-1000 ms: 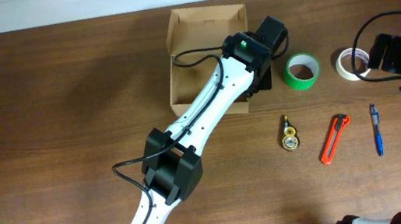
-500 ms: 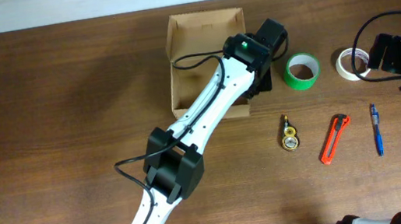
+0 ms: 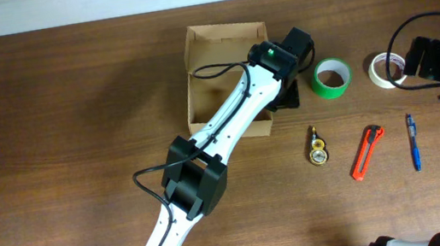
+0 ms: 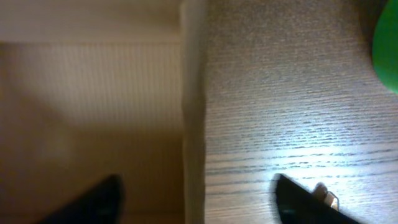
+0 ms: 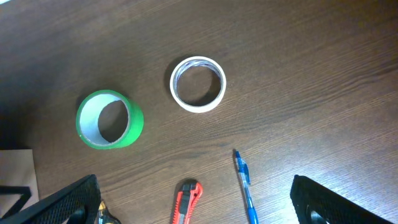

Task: Pack container

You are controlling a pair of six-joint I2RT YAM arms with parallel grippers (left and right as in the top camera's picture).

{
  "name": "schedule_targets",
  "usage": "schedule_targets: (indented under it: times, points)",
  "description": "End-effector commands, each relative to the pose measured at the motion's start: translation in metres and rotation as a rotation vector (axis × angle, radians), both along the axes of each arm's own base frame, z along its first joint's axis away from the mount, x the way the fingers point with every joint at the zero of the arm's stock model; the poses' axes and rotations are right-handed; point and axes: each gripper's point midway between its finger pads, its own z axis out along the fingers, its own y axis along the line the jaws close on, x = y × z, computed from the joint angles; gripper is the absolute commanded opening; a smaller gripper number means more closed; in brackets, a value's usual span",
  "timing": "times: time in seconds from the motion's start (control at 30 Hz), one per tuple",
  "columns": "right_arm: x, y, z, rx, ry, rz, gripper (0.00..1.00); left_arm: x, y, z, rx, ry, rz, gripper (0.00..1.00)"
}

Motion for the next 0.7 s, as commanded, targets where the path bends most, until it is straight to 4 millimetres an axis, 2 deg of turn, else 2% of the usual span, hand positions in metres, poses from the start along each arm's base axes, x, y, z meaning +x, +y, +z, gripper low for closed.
schedule_targets:
  times: [0.0, 0.07, 0.17, 0.3, 0.43, 0.5, 0.6, 0.67]
  points:
    - [0.003, -0.002, 0.008, 0.002, -0.025, -0.011, 0.99, 0.009, 0.002, 0.006, 0.038, -0.061, -0.018, 1.0]
    - [0.004, -0.003, 0.008, 0.001, -0.026, -0.011, 0.99, 0.014, 0.002, 0.016, 0.054, -0.104, -0.043, 1.0]
    - [0.005, -0.003, 0.005, 0.005, -0.019, -0.011, 0.99, 0.02, 0.002, 0.045, 0.074, -0.179, -0.064, 1.0]
    - [0.007, -0.003, 0.003, 0.01, -0.018, -0.008, 0.99, 0.029, 0.009, 0.11, 0.07, -0.322, -0.075, 1.0]
    - [0.015, 0.0, 0.008, 0.022, -0.058, 0.012, 0.99, 0.041, 0.039, 0.191, 0.022, -0.497, -0.035, 1.0]
    - [0.018, 0.0, 0.009, 0.025, -0.071, 0.018, 0.99, 0.052, 0.066, 0.221, 0.021, -0.555, -0.002, 1.0]
    - [0.02, 0.003, 0.011, 0.037, -0.086, 0.031, 0.99, 0.075, 0.138, 0.259, 0.058, -0.621, 0.125, 1.0]
    - [0.024, 0.009, 0.012, 0.067, -0.104, 0.057, 0.99, 0.09, 0.192, 0.275, 0.08, -0.645, 0.22, 1.0]
